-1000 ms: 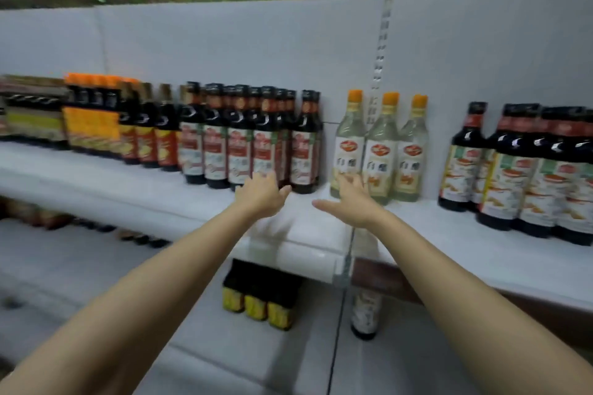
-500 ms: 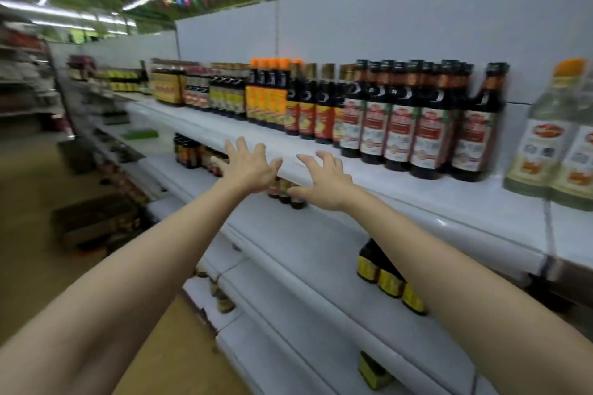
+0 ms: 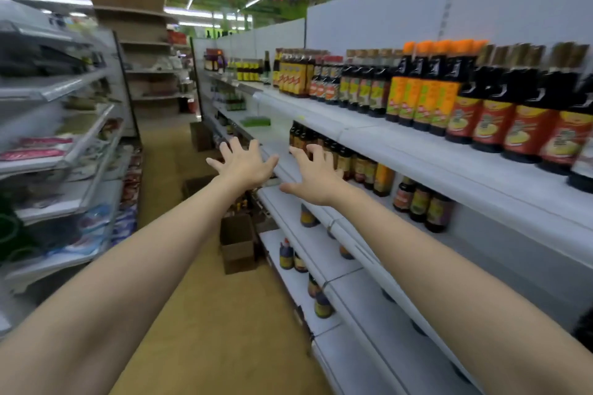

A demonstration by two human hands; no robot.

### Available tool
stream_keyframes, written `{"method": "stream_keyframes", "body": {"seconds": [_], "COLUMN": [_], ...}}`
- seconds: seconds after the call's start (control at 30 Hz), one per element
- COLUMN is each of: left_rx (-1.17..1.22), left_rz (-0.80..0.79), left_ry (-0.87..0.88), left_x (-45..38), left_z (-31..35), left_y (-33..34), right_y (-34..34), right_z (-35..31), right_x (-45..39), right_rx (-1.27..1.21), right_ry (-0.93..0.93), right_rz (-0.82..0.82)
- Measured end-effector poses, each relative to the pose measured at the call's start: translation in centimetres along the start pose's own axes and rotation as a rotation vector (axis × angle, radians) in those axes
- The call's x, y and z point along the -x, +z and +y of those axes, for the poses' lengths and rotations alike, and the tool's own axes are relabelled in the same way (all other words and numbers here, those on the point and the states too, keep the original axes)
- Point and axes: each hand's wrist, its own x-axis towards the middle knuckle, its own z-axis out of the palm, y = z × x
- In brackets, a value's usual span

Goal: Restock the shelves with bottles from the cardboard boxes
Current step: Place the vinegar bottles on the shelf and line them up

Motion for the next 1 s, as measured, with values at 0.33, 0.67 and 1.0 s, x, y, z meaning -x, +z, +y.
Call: {"method": "stream_keyframes", "body": {"seconds": [0.33,0.67,1.0], "left_rx": [-0.062,-0.068,-0.11], "left_rz": [0.106,0.084,0.081], "left_ry": [-0.096,-0.332,-0.358], "left_x": [-13.8,-27.9,-42.5], "left_z": [-6.8,-13.4,-23.8], "left_y": [3.7,4.5,5.8], "right_y": [5.5,9.7,15.9], "right_z": [-1.2,-3.8,-10.0], "right_x": [-17.5,-35.5,-52.4], "right_rx": [0.019,-0.041,-0.004], "right_ry": [-0.139,-0.331,-0.348], "right_rz": [-0.058,-0.172,-0.185]}}
